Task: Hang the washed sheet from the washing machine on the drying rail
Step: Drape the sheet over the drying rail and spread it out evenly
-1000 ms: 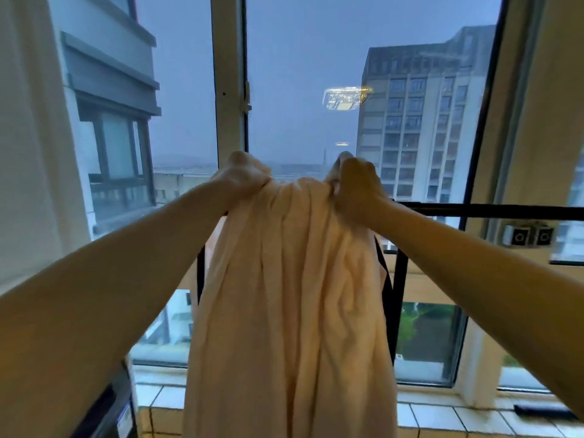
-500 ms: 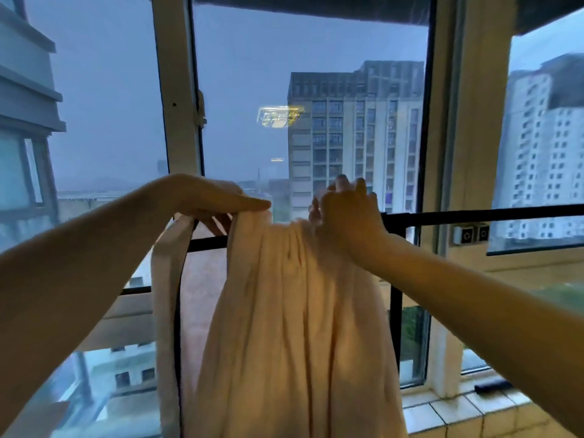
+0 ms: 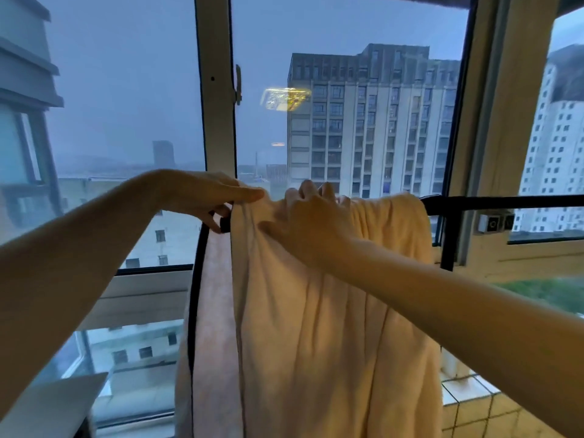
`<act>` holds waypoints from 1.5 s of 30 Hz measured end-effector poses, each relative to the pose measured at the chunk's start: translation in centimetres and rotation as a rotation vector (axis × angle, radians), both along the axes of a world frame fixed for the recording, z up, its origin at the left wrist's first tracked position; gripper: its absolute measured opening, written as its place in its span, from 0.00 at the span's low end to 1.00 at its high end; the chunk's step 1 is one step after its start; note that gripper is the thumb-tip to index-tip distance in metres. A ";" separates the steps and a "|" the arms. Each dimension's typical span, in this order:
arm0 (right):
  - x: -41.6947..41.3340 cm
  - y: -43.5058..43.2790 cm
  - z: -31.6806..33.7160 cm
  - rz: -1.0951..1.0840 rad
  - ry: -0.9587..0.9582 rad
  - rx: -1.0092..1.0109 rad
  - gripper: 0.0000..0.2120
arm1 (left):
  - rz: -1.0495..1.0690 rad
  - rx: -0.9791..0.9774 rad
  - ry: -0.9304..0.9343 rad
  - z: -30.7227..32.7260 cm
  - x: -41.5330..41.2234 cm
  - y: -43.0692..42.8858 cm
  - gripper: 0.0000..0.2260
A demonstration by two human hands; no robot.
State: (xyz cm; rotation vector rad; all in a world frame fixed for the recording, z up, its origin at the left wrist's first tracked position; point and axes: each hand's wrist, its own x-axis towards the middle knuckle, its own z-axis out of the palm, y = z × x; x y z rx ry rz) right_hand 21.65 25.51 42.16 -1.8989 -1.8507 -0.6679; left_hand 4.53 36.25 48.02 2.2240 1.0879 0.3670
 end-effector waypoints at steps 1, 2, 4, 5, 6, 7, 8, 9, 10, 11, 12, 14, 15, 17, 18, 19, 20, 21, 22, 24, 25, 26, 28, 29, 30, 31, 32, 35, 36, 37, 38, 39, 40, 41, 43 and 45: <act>-0.1 0.0 -0.2 -0.007 -0.021 0.007 0.28 | -0.009 0.006 -0.016 -0.3 0.4 -0.2 0.25; 0.0 -0.1 -0.4 -0.006 -0.046 0.031 0.25 | -0.020 0.018 -0.009 -0.4 0.8 -0.4 0.23; 0.6 -0.2 -0.5 0.017 -0.098 0.120 0.17 | -0.034 0.044 0.031 0.0 1.7 -0.9 0.22; 1.1 -0.3 -0.4 0.027 -0.114 0.167 0.14 | -0.034 0.065 0.057 0.3 2.1 -1.2 0.22; 1.8 -0.4 -0.2 0.026 -0.113 0.198 0.12 | -0.039 0.085 0.088 0.7 2.6 -1.4 0.21; 2.5 -0.6 0.0 0.018 -0.097 0.222 0.11 | -0.047 0.106 0.117 1.1 3.2 -1.7 0.20; 3.3 -0.8 0.2 0.000 -0.075 0.238 0.10 | -0.059 0.131 0.136 1.3 3.7 -1.9 0.16; 4.1 -1.0 0.3 -0.030 -0.053 0.254 0.09 | -0.072 0.167 0.149 1.4 4.3 -2.1 0.13; 4.9 -1.2 0.5 -0.064 -0.036 0.260 0.08 | -0.078 0.218 0.151 1.4 5.0 -2.1 0.10; 5.5 -1.4 0.5 -0.090 -0.025 0.257 0.09 | -0.085 0.286 0.151 1.3 5.6 -2.2 0.09; 6.0 -1.4 0.6 -0.110 -0.016 0.251 0.09 | -0.097 0.368 0.149 1.1 6.1 -2.0 0.10; 7.0 -1.6 0.8 -0.156 0.000 0.249 0.09 | -0.135 0.567 0.133 0.9 7.0 -1.6 0.12; 7.4 -1.7 0.9 -0.180 0.012 0.244 0.09 | -0.152 0.655 0.104 0.8 7.3 -1.5 0.13; 7.8 -1.9 0.9 -0.199 0.039 0.229 0.09 | -0.184 0.772 0.019 0.9 7.7 -1.4 0.15; 7.8 -1.9 0.8 -0.194 0.047 0.228 0.09 | -0.213 0.791 -0.022 1.0 8.0 -1.5 0.14; 7.8 -1.9 0.6 -0.179 0.047 0.234 0.10 | -0.249 0.774 -0.055 1.1 8.3 -1.5 0.12; 7.7 -1.9 0.4 -0.158 0.053 0.255 0.09 | -0.281 0.731 -0.077 1.1 8.6 -1.4 0.13; 7.5 -2.0 0.2 -0.145 0.078 0.274 0.08 | -0.302 0.651 -0.086 0.9 8.9 -1.3 0.16; 7.3 -2.2 0.1 -0.144 0.106 0.289 0.07 | -0.306 0.529 -0.101 0.7 9.0 -1.3 0.21; 7.0 -2.4 -0.4 -0.157 0.129 0.269 0.05 | -0.322 0.233 -0.163 0.4 8.8 -0.5 0.29; 6.7 -2.6 -0.7 -0.161 0.151 0.256 0.04 | -0.337 0.124 -0.184 0.4 8.6 0.0 0.29; 6.6 -2.6 -1.0 -0.163 0.165 0.256 0.04 | -0.355 0.058 -0.194 0.4 8.3 0.4 0.26; 6.0 -2.5 -1.5 -0.130 0.237 0.267 0.08 | -0.417 0.063 -0.168 0.3 7.9 1.5 0.18; 5.4 -2.5 -1.7 -0.119 0.275 0.270 0.11 | -0.447 0.120 -0.138 0.2 7.7 2.0 0.13; 4.7 -2.4 -2.2 -0.141 0.277 0.285 0.15 | -0.471 0.179 -0.125 0.0 7.6 2.4 0.10; 3.9 -2.4 -2.7 -0.194 0.213 0.320 0.20 | -0.490 0.218 -0.127 -0.2 7.7 2.7 0.09; 3.0 -2.2 -3.4 -0.252 0.113 0.351 0.25 | -0.504 0.236 -0.142 -0.3 7.9 3.0 0.08; 1.2 -1.4 -5.1 -0.373 0.064 0.376 0.36 | -0.532 0.247 -0.214 -1.1 8.5 3.6 0.07; 0.9 -1.2 -5.4 -0.390 0.051 0.372 0.37 | -0.537 0.256 -0.250 -1.5 8.7 3.9 0.07; 0.8 -1.3 -5.4 -0.397 0.002 0.403 0.34 | -0.546 0.259 -0.295 -1.8 8.9 4.3 0.08; 1.2 -1.5 -5.2 -0.385 -0.020 0.424 0.30 | -0.542 0.259 -0.347 -2.1 9.0 4.6 0.07; 1.8 -1.9 -4.8 -0.369 0.013 0.404 0.26 | -0.534 0.248 -0.402 -2.5 9.2 4.9 0.06; 2.5 -2.2 -4.7 -0.365 0.078 0.368 0.25 | -0.528 0.259 -0.443 -2.9 9.3 5.2 0.05; 3.3 -2.3 -4.5 -0.364 0.126 0.378 0.24 | -0.520 0.305 -0.451 -3.3 9.1 5.7 0.06; 4.7 -2.5 -4.7 -0.369 0.208 0.484 0.27 | -0.536 0.370 -0.421 -4.7 9.1 6.5 0.11; 5.1 -2.8 -5.5 -0.384 0.245 0.501 0.34 | -0.653 0.288 -0.418 -6.8 9.3 6.6 0.21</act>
